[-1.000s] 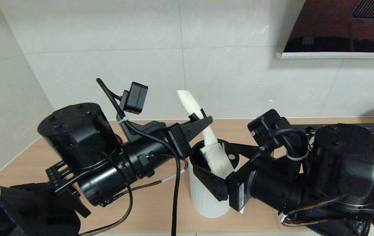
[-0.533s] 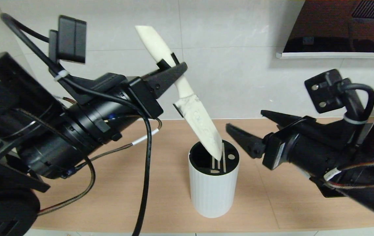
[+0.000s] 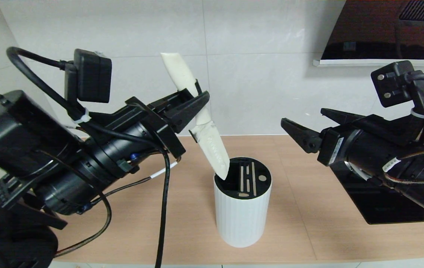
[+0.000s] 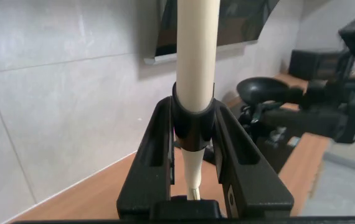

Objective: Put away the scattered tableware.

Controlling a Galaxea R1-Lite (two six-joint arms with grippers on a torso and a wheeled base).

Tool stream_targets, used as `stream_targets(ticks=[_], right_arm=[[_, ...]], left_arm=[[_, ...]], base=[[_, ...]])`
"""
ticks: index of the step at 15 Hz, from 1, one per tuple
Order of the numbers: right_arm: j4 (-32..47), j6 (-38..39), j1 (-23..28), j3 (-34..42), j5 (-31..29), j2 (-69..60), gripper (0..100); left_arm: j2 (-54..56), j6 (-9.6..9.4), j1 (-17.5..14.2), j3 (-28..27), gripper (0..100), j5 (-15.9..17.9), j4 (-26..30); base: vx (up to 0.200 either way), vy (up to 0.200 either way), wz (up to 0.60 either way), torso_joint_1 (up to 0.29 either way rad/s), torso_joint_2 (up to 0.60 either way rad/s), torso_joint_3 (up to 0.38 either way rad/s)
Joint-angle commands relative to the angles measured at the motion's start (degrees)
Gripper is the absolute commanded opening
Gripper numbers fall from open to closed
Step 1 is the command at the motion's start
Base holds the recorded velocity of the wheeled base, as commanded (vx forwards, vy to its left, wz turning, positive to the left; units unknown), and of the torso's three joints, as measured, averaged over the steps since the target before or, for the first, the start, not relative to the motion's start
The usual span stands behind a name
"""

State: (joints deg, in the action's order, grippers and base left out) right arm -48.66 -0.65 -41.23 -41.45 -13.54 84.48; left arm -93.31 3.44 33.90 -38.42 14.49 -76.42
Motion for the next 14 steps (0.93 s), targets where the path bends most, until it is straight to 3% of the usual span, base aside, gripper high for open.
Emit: stream_targets(ticks=[1,14], right_arm=[[-0.03,-0.06,0.27,0.05,-0.08,1.21,100],[-0.03,-0.06,0.36,-0.04,-0.34,2.18,100]], left_arm=[[-4.6,-0.19,0.02,0.63,0,0.01,-2.5],[-15.24,-1.15,2.92,2.48,0,0.01,-10.85]], base=[[0.0,0.0,0.0,0.0,0.0,0.0],[0.0,0.0,0.0,0.0,0.0,0.0]])
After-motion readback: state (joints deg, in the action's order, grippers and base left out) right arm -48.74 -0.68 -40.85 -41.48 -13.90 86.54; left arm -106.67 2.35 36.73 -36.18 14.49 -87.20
